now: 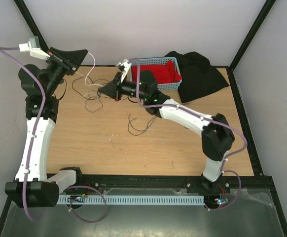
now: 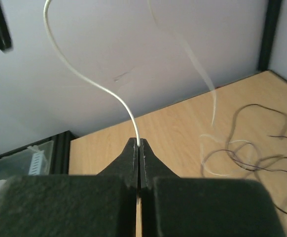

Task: Zip-tie the wires
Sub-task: Untie the cable at the center of the board.

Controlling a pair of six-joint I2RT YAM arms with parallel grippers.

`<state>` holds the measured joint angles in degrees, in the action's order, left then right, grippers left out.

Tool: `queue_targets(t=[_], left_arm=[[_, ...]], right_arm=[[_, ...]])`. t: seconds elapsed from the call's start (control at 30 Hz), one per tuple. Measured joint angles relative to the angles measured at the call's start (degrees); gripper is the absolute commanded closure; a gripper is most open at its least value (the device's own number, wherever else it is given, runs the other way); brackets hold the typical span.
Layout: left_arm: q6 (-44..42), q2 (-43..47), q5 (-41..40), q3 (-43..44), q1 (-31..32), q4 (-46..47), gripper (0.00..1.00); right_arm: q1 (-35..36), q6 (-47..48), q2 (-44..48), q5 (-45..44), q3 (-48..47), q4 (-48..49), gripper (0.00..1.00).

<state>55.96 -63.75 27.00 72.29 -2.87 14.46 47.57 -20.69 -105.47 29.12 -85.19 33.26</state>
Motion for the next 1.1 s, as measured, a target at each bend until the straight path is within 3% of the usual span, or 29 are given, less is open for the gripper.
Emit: queue_targets(t=[0.07,0.17,0.4,0.63,0.8,1.1], left_arm=[[-0.2,0.0,0.0,-2.1,-1.0,0.1,0.64],[-0.9,0.0,0.3,-5.6,-2.4,0.0,0.48],[-2.5,0.3,4.9,-14.5,-6.1,-0.2,0.26],[-6.5,4.2,2.0,-23.3,-7.7,-4.8,0.2],[-10.1,4.4,-1.7,-26.3,-8.7,-8.4,0.19],[-18.3,-0.4,-2.6,-29.4,-7.9,-10.2,0.03]], right_arm=[[-0.8,1.9,3.6,-1.6,-0.1,-4.4,1.0],[-2.6,4.8,8.1,-3.7,-2.9,-11.8,1.0],[-5.0,10.9,10.3,-7.4,-20.5,-24.2,1.0],[-5.0,14.5,9.4,-8.8,-35.8,-30.8,1.0],[-5.1,16.9,10.6,-12.2,-36.9,-32.8,1.0],[-5.2,19.5,14.9,-15.4,-35.6,-35.4,1.0]])
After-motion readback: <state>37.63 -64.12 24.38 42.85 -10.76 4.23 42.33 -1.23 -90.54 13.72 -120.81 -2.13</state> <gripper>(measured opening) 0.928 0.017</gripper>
